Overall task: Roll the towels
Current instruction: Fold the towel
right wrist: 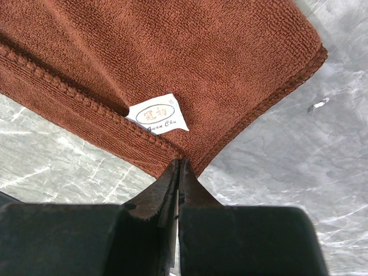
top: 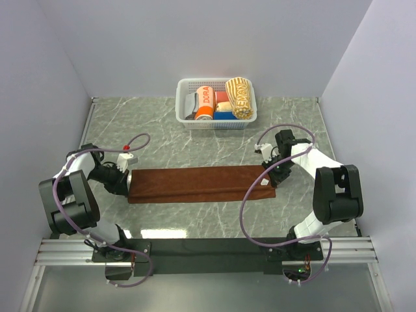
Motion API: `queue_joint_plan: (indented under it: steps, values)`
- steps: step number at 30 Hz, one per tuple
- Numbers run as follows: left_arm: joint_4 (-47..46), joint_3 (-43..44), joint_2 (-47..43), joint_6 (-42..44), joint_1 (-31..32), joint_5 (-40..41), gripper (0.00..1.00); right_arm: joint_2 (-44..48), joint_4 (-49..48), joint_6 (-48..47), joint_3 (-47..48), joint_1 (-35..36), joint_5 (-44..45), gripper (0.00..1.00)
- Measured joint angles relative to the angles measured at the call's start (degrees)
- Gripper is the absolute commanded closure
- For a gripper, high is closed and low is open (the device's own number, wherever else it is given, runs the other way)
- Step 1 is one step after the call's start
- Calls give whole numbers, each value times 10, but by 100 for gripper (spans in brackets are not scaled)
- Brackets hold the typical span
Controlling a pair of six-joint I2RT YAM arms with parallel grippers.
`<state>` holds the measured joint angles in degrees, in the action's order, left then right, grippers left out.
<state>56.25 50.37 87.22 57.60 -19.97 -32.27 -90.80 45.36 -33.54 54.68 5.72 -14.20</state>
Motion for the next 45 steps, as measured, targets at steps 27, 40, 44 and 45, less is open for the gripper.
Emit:
queue_joint_plan:
  steps: [27,40,44,45]
  values:
    - [64,14,-58,68,-11,0,64,101,75,-40,22,1,-16,58]
    - [-14,43,-20,-66,69,-30,73,-13,61,18,63,56,-28,84]
    - [-44,42,8,-104,71,-25,73,-21,54,22,18,57,-4,83]
    - [-49,42,9,-110,72,-23,73,-23,53,22,10,57,2,83]
